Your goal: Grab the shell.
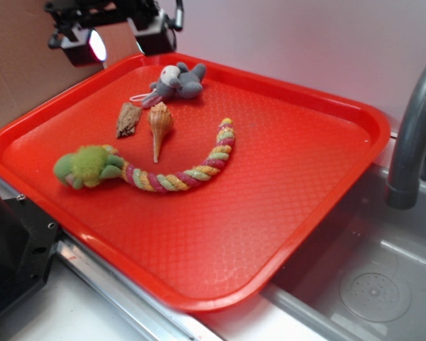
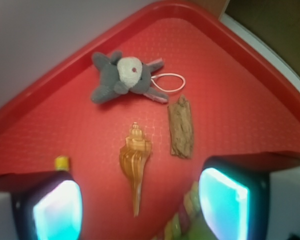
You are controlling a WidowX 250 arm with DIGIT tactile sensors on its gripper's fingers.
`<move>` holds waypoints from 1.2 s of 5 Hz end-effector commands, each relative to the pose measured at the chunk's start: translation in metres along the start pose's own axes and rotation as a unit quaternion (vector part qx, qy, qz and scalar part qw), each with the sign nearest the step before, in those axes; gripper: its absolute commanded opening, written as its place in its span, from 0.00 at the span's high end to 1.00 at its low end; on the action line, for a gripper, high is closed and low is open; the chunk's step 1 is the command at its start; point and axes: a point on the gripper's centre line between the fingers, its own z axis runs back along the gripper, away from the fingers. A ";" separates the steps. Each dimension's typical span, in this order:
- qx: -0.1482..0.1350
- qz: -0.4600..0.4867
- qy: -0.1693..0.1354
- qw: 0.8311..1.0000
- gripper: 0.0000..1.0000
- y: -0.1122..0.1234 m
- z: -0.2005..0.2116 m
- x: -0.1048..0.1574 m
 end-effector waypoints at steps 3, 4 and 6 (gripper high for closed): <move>0.029 -0.015 0.061 0.998 0.00 -0.008 -0.083 0.001; 0.047 -0.024 0.072 0.996 0.00 -0.007 -0.096 -0.005; 0.064 -0.009 0.070 0.995 1.00 -0.004 -0.100 -0.006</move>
